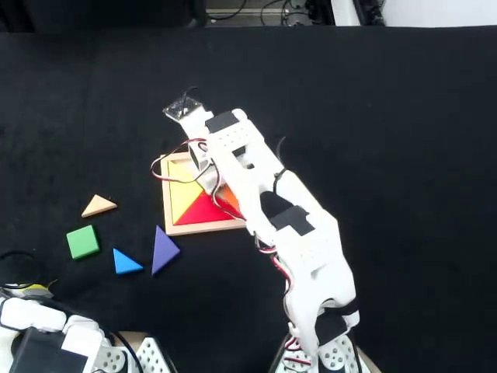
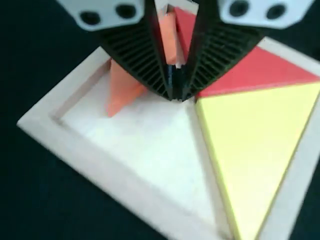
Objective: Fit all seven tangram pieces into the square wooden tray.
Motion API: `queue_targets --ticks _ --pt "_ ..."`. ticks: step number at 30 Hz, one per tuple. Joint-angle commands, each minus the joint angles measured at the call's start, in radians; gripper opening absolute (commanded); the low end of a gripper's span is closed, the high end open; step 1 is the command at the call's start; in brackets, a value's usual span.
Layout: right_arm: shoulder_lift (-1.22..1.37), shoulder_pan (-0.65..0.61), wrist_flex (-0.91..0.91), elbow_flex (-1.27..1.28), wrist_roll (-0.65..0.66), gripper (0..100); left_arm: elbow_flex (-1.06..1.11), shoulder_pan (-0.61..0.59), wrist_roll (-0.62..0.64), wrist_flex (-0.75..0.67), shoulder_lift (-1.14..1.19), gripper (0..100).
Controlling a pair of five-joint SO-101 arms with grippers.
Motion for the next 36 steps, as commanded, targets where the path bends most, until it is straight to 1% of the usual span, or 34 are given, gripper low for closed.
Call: queue_targets --ticks 1,5,9,12,16,20,27,30,36 --pt "-0.008 0.015 0.046 -0.045 0.008 1.1 0.022 0.004 -0.003 -0.008 0.017 30" --pt "-0.008 0.020 0.052 -0.039 0.008 1.1 0.022 0.004 -0.003 -0.008 0.017 30" --pt "-0.019 0.012 0.109 -0.047 0.008 1.1 0.022 0.004 -0.003 -0.008 0.017 30" --pt "-0.073 0.017 0.143 -0.045 0.008 1.1 0.022 0.004 -0.003 -0.008 0.017 30" --pt "-0.183 0.021 0.141 -0.045 0.008 1.1 0.022 0.004 -0.003 -0.008 0.017 30" --pt "-0.217 0.032 0.063 -0.038 0.009 1.1 0.022 0.004 -0.003 -0.008 0.017 30" --pt "-0.107 0.103 -0.074 -0.047 0.012 1.1 0.022 0.004 -0.003 -0.008 0.017 30" --pt "-0.076 0.123 -0.089 -0.047 0.063 1.1 0.022 0.004 -0.003 -0.008 0.017 30" --pt "-0.064 0.121 -0.084 -0.039 0.066 1.1 0.022 0.005 -0.003 -0.008 0.017 30"
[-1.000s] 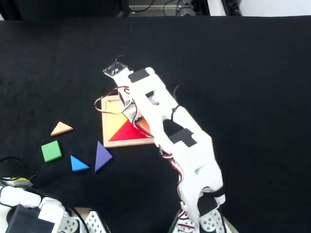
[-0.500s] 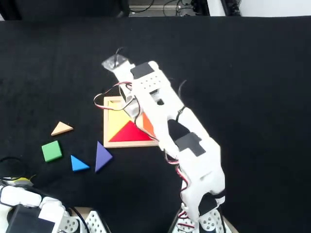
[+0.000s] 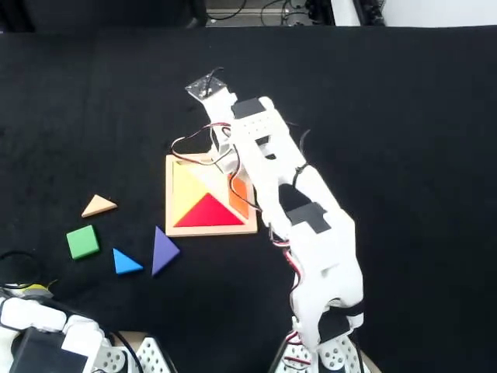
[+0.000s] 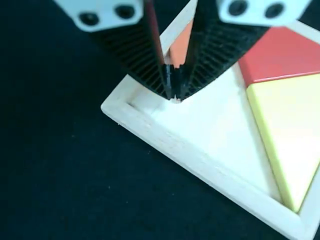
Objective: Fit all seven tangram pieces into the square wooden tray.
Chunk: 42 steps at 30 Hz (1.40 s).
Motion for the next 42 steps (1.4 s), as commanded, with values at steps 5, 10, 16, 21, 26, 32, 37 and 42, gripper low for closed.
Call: queue_targets --ticks 5,10,16,21,26,32,37,42 --pt "-0.008 0.000 -0.011 -0.015 0.006 1.1 0.022 0.005 -0.003 -0.008 0.017 30" --pt "-0.008 0.000 -0.009 0.012 0.006 1.1 0.022 0.005 -0.003 -0.008 0.017 30" --pt "-0.008 0.000 -0.009 0.054 0.008 1.1 0.022 0.005 -0.003 -0.008 0.017 30" --pt "-0.022 0.005 0.017 0.036 0.006 1.1 0.022 0.005 -0.003 -0.008 0.017 30" --pt "-0.127 -0.002 0.143 -0.090 0.006 1.1 0.022 0.005 -0.003 -0.008 0.017 30" --pt "-0.259 -0.002 0.215 -0.114 0.005 1.1 0.022 0.005 -0.003 -0.008 0.017 30" --pt "-0.295 -0.002 0.206 -0.005 0.005 1.1 0.022 0.004 -0.003 -0.008 0.017 30" --pt "-0.337 -0.012 0.215 0.053 0.005 1.1 0.022 0.004 -0.003 -0.008 0.017 30"
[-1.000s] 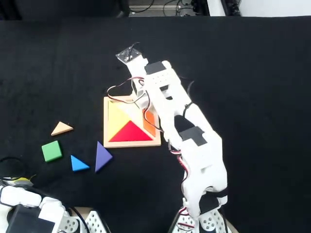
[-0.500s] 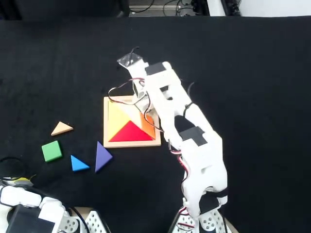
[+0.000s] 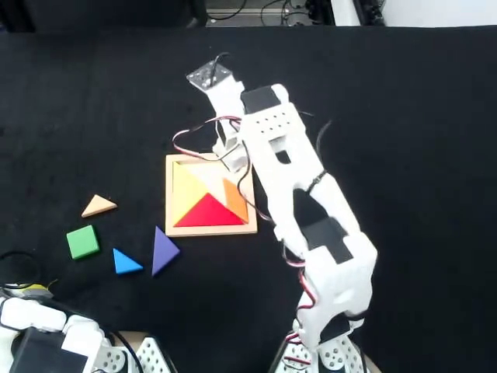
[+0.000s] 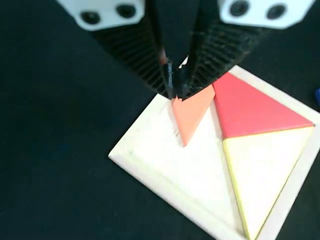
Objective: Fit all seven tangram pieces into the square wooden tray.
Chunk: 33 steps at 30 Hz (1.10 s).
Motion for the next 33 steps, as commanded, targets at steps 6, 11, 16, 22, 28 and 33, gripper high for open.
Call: queue_targets --ticks 6,11,16,22,28,33 --pt "-0.226 -0.209 0.068 0.134 0.109 1.1 0.022 0.004 -0.003 -0.008 0.017 30" --pt "-0.343 -0.295 -0.040 0.294 0.163 1.5 0.022 0.004 -0.003 -0.008 0.017 30" --pt "-0.346 -0.339 -0.149 0.498 0.351 5.9 0.022 0.004 -0.003 -0.008 0.017 30" --pt "-0.346 -0.517 -0.172 0.584 0.470 24.4 0.022 0.004 -0.003 -0.008 0.017 30" --pt "-0.346 -0.624 -0.236 0.588 0.477 14.6 0.022 0.002 -0.003 -0.008 0.017 30" --pt "-0.344 -0.626 -0.265 0.607 0.448 8.4 0.022 0.002 -0.005 -0.008 0.017 30"
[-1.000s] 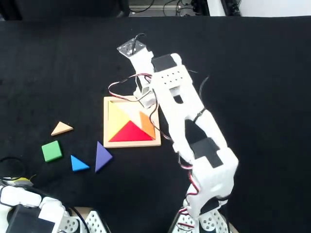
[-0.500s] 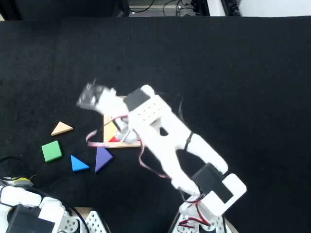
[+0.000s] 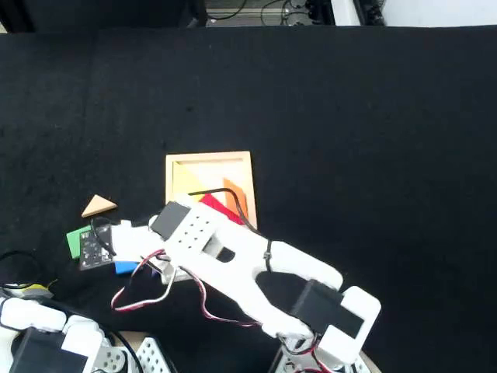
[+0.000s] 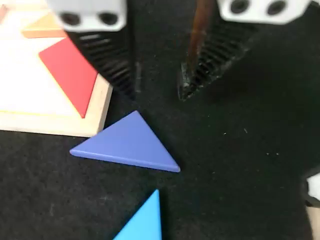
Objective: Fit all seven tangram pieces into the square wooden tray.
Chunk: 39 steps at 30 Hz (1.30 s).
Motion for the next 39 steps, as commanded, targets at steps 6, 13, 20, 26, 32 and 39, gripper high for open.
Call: queue_targets --ticks 6,13,20,26,32,39 --pt "-0.047 -0.011 -0.115 0.090 -0.015 8.6 0.022 0.002 -0.005 -0.006 0.017 30" --pt "-0.047 -0.011 -0.206 0.082 -0.259 22.2 0.019 -0.021 -0.005 -0.002 0.012 30" --pt "0.050 -0.011 -0.230 0.041 -0.453 22.2 0.016 -0.028 -0.005 -0.002 0.014 30" --pt "0.186 -0.017 -0.176 -0.082 -0.529 22.2 0.015 -0.031 -0.005 -0.002 0.011 30" --pt "0.237 -0.018 -0.077 -0.208 -0.528 13.2 0.015 -0.031 -0.005 -0.002 0.011 30" --pt "0.323 0.023 -0.040 -0.280 -0.516 8.2 0.015 -0.031 -0.005 -0.003 0.012 30"
